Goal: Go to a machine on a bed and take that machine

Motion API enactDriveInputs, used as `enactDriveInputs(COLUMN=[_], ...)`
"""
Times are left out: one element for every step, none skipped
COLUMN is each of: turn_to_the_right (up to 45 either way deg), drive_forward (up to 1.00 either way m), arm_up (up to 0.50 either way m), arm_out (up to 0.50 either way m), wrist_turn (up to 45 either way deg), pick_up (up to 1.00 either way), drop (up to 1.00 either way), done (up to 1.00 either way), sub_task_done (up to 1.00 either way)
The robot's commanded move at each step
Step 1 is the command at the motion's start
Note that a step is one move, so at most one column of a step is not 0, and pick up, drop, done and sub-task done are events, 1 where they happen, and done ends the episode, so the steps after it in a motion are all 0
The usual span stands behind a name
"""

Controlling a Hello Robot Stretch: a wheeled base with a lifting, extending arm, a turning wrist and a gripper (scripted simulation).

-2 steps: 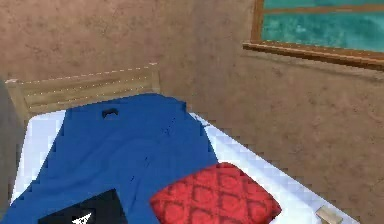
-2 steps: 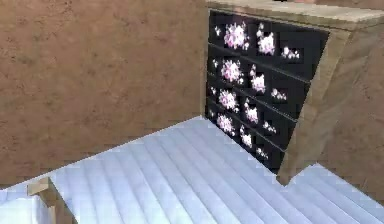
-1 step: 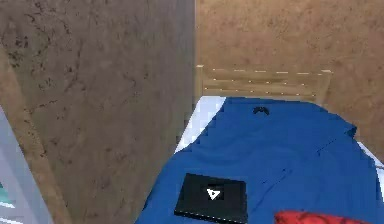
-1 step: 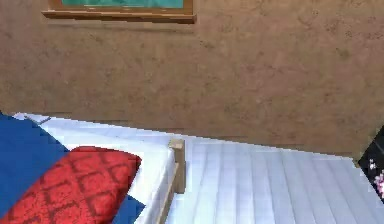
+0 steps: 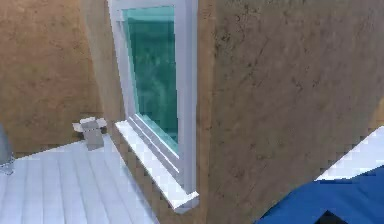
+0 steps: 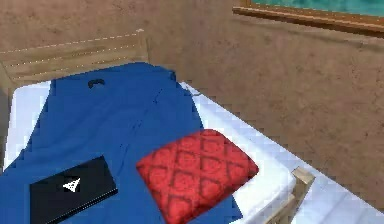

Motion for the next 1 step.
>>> enactDriveInputs(turn_to_the_right=[-33.0], drive_forward=[0.0], arm_up=[0.0], arm_out=[0.0], wrist_turn=[0.0], pick_up=[0.0], drop=[0.0], done=[0.0], sub_task_done=[0.0])
